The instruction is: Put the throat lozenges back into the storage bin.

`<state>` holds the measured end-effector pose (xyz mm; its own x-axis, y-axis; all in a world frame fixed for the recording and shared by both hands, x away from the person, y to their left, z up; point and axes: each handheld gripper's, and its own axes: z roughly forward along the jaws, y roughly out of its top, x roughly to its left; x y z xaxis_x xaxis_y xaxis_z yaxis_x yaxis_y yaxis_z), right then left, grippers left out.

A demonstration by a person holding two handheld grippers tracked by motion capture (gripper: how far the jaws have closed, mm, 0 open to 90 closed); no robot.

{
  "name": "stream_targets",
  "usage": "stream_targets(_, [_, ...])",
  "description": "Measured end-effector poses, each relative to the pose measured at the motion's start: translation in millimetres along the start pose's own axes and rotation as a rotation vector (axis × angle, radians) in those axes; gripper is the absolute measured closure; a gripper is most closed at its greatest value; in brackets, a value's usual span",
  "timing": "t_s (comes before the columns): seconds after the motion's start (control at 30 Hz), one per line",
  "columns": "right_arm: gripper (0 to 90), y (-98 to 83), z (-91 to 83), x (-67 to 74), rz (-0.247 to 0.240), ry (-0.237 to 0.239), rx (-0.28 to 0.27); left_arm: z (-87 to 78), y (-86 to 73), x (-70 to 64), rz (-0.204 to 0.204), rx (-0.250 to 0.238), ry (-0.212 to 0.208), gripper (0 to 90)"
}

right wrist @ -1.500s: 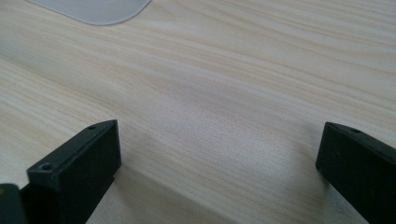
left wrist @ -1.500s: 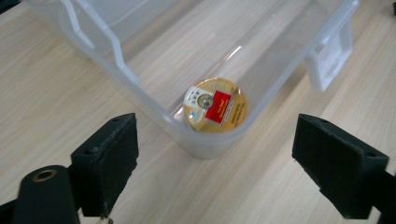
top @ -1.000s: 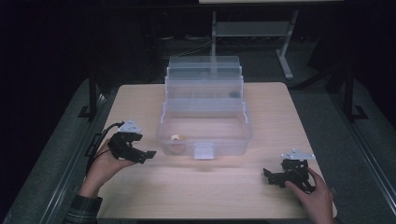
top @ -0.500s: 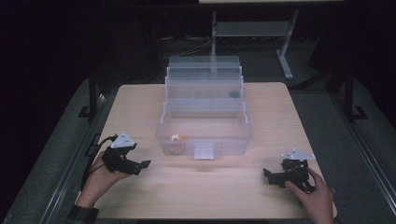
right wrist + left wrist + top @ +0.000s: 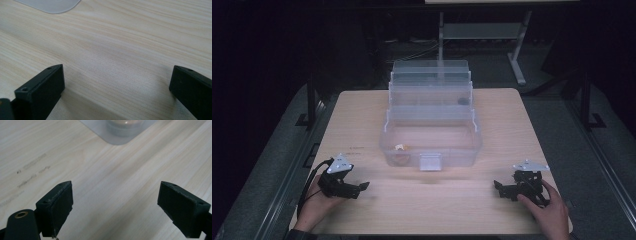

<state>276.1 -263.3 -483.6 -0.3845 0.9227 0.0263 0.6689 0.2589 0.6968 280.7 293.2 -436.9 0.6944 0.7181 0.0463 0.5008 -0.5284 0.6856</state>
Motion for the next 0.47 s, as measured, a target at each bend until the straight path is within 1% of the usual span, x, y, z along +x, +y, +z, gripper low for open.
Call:
stream_targets(0.07, [0.0,0.0,0.0,0.0,0.0,0.0,0.0,0.5,-2.6,-0.1,-0.004,0.004,0.0,12.2])
stream_targets(0.13, [0.0,0.0,0.0,0.1,0.001,0.0,0.0,2.4,-8.9,-0.8,-0.011,0.011,0.003,12.2])
stream_targets(0.2, [0.0,0.0,0.0,0.1,0.001,0.0,0.001,4.6,-13.9,-1.0,-0.006,0.033,0.003,12.2])
stream_targets(0.23, [0.0,0.0,0.0,0.0,0.0,0.0,0.0,6.7,-17.6,-1.1,-0.013,0.041,-0.002,12.2])
stream_targets(0.33, [0.0,0.0,0.0,0.1,0.001,0.0,0.001,8.2,-20.4,-0.9,-0.017,0.048,-0.005,12.2])
stream_targets(0.37, [0.0,0.0,0.0,0.0,0.001,0.0,0.001,9.2,-21.7,-1.3,-0.025,0.049,-0.009,12.2])
stream_targets(0.47, [0.0,0.0,0.0,0.0,0.001,0.0,0.001,11.5,-23.5,-1.3,-0.02,0.056,-0.012,12.2])
